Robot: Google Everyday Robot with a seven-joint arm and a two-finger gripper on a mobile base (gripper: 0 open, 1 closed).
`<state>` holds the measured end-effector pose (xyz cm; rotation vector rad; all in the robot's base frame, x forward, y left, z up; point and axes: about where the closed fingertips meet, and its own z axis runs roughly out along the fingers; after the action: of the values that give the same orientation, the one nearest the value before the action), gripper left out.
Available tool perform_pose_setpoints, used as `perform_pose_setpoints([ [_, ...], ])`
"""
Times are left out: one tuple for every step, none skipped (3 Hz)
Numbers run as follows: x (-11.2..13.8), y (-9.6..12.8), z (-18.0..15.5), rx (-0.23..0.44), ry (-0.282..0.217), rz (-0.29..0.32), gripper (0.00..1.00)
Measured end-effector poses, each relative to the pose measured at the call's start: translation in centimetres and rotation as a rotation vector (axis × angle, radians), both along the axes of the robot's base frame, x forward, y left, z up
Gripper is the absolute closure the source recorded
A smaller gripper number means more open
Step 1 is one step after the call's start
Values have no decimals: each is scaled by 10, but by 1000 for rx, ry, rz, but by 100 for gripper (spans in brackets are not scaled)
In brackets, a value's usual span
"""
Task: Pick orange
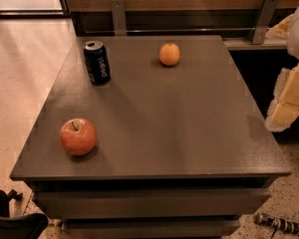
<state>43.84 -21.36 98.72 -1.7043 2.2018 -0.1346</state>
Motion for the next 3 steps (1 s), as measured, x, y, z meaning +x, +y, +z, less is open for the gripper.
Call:
perform_pose_setpoints([
  [0,0,0,0,0,0,0],
  [19,-3,-1,35,-37,-19,0],
  [64,-8,-5,138,-124,-66,0],
])
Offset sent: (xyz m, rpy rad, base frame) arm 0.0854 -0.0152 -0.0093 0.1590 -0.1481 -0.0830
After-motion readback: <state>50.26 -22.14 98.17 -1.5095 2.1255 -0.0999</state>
